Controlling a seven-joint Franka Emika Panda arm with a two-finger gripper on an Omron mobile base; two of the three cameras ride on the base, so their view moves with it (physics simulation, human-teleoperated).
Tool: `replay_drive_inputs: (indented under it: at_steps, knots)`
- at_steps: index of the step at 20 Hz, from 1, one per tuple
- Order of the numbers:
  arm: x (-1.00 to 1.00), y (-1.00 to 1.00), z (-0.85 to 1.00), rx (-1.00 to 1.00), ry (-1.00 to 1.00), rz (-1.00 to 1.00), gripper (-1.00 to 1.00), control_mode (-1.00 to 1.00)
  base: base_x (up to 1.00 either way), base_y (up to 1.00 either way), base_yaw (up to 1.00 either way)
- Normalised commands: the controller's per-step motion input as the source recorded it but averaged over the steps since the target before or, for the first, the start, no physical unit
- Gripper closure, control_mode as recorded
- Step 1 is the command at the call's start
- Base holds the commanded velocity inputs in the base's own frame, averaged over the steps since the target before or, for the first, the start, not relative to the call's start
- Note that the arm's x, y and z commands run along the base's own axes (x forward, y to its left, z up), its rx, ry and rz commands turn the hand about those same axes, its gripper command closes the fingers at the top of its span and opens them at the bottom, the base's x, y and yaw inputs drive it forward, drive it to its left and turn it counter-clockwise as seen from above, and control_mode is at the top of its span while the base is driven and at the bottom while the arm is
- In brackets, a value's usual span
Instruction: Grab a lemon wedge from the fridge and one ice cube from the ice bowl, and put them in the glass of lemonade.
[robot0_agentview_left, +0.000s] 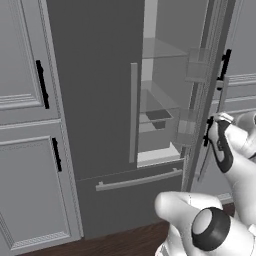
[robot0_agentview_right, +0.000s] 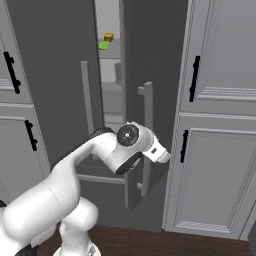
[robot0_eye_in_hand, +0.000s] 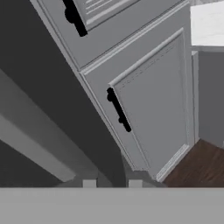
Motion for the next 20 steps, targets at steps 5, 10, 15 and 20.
replay_drive_inputs:
  at_steps: [5,10,15,20]
  knots:
    - [-0.6,-0.02,0.82,0.0,-0.03,-0.04,-1.0,-1.0,0.0,0.0,0.0]
    - [-0.55,0.66,1.0,-0.08,-0.03,0.04,-1.0,-1.0,0.0,0.0,0.0]
    - [0.02,0.95,0.71,-0.22,0.0,-0.01,-1.0,-1.0,0.0,0.0,0.0]
    - [0.39,0.98,0.09,-0.3,0.22,-0.01,-1.0,-1.0,0.0,0.0,0.0]
